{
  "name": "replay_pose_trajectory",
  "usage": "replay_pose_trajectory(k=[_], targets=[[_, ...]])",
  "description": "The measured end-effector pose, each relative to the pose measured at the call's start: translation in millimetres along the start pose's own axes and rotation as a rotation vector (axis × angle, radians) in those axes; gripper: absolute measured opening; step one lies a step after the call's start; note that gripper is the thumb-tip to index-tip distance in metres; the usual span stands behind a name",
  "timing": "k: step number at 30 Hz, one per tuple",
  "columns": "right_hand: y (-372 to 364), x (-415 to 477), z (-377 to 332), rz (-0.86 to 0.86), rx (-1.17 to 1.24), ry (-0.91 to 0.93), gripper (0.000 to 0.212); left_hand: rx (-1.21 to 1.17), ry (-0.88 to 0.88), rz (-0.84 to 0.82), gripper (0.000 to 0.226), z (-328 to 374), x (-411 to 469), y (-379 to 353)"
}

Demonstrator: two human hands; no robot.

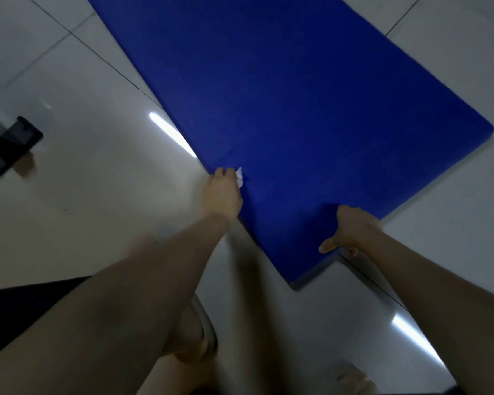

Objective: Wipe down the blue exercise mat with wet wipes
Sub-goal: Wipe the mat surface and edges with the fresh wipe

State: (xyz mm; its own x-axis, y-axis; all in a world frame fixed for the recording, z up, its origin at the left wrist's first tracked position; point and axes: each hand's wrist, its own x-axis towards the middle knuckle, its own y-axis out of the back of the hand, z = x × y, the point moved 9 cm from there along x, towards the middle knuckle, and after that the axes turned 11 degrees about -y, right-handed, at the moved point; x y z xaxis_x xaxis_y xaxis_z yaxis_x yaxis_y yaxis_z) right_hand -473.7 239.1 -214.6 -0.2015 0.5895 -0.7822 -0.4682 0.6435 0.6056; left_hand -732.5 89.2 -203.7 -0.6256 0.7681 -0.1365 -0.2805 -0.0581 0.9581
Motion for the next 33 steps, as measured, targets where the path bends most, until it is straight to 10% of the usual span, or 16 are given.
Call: replay_pose_trajectory(k=[6,19,29,33], targets=[[1.7,-0.7,-4.4,-0.009,-0.013,0.010,0.076,-0.126,0.039,-0.058,0.022,33.6,-47.1,-20.1],[-1.2,4.4,-1.6,0.012,-0.003,-0.002,0.076,-0.070,-0.756,-0.303,0.026,163.4,-172.1,-64.9],[0.3,2.4,0.0,-0.002,0.020,0.011,0.073,-0.112,0.059,-0.051,0.023,18.6,-48.3,-5.0],[1.4,-0.7,0.5,-0.012,0.054,0.017,0.073,-0.210,-0.046,-0.070,0.019,65.0,-87.3,-14.7]])
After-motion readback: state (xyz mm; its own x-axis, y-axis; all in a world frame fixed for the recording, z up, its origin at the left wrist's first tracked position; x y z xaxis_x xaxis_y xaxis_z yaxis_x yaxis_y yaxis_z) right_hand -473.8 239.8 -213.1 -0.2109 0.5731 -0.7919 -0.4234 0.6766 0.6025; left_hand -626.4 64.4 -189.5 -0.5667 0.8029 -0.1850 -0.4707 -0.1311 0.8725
